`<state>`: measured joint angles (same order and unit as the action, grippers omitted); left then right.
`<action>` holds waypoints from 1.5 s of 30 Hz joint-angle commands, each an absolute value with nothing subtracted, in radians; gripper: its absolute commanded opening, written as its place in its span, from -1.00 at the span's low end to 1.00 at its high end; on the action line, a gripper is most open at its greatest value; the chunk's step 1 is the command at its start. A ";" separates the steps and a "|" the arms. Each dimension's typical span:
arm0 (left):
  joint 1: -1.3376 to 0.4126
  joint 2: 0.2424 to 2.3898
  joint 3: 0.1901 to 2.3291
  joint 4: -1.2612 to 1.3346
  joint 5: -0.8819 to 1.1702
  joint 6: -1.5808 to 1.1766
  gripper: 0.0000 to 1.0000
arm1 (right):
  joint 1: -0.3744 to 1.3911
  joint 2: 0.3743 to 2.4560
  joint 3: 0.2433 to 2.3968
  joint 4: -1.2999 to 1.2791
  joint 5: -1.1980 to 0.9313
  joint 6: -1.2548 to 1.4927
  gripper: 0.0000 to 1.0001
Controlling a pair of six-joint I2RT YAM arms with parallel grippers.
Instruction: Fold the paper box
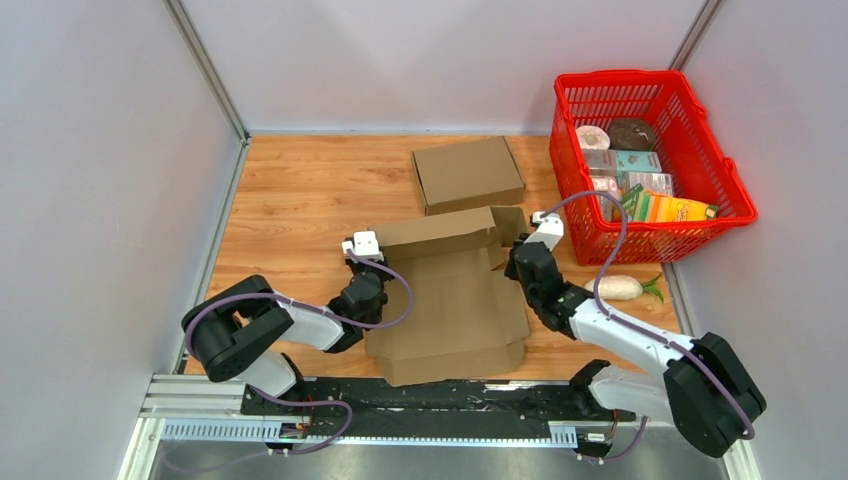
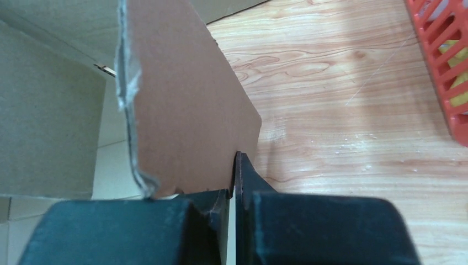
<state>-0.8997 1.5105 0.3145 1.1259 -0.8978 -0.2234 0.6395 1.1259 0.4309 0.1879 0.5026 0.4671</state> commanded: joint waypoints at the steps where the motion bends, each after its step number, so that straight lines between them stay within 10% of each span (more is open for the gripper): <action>1: -0.904 1.491 0.324 1.181 -0.874 -0.247 -1.00 | 0.672 1.068 0.604 -0.065 0.552 0.665 -0.96; 10: -0.904 1.486 0.319 1.183 -0.876 -0.252 -1.00 | 0.670 1.238 0.859 -0.466 0.502 0.843 -0.99; 21: -0.902 1.485 0.316 1.186 -0.879 -0.252 -1.00 | 0.578 1.221 0.846 -0.252 0.250 0.344 -1.00; 36: -0.903 1.489 0.321 1.184 -0.877 -0.250 -1.00 | 0.747 1.253 0.663 -0.100 0.293 0.687 -0.99; 45: -0.904 1.491 0.321 1.186 -0.879 -0.249 -1.00 | 0.730 1.001 0.749 -0.502 0.176 0.477 0.33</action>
